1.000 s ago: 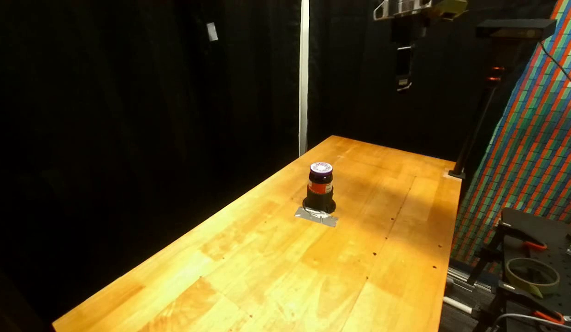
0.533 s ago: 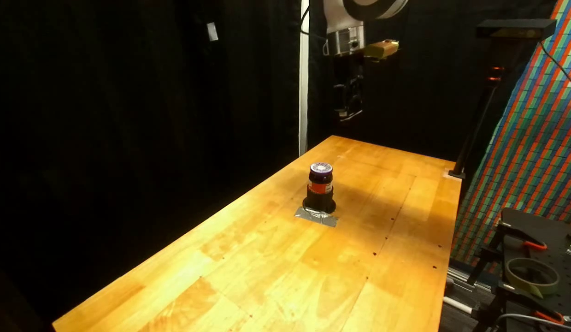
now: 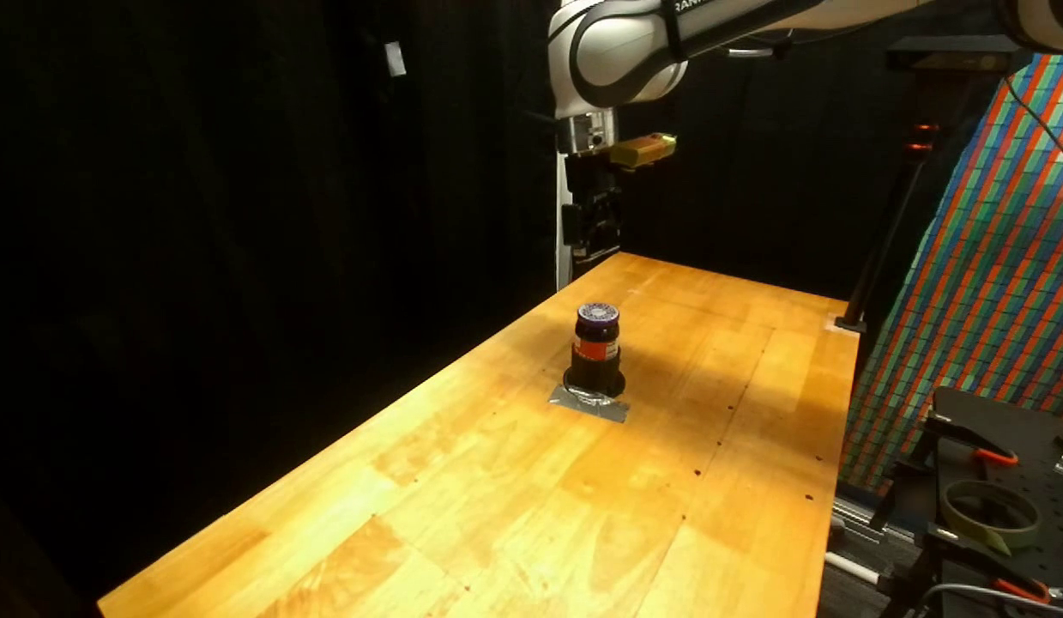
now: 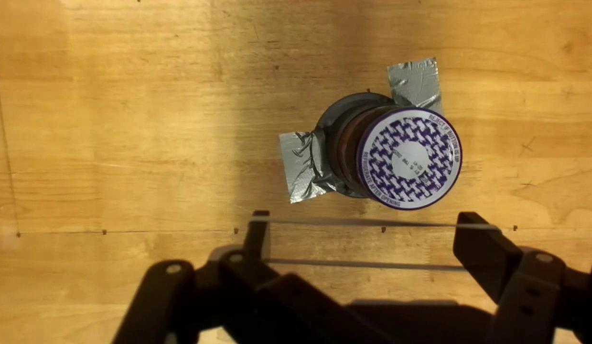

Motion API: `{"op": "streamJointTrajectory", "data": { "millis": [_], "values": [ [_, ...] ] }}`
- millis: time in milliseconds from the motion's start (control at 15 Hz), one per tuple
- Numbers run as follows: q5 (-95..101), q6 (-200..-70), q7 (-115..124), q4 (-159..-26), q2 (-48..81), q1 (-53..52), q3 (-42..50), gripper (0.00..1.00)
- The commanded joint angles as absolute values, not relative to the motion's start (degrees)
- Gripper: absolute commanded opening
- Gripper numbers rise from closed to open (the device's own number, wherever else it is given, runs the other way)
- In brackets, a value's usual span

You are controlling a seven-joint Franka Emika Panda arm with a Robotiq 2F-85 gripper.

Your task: Put the rubber band around the jar.

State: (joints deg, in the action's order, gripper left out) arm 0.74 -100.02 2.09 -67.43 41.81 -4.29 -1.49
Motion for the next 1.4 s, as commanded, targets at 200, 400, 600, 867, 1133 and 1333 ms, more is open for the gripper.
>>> {"op": "streamJointTrajectory", "data": {
  "millis": [200,400,600,867,1133,1333],
  "values": [
    [-2.58,-96.27,1.15,-54.72,51.60,-3.76,-3.07,1.00],
    [-2.64,-94.47,1.22,-52.68,54.07,-3.68,-3.07,1.00],
    [-2.66,-91.85,1.18,-50.94,56.07,-3.45,-3.03,1.00],
    [-3.37,-90.09,0.97,-49.77,57.72,-3.17,-3.41,1.00],
    [-3.98,-91.26,0.01,-50.62,57.60,-3.44,-3.90,1.00],
    [-3.37,-91.87,-0.78,-51.73,57.21,-3.83,-4.29,1.00]
  ]
}}
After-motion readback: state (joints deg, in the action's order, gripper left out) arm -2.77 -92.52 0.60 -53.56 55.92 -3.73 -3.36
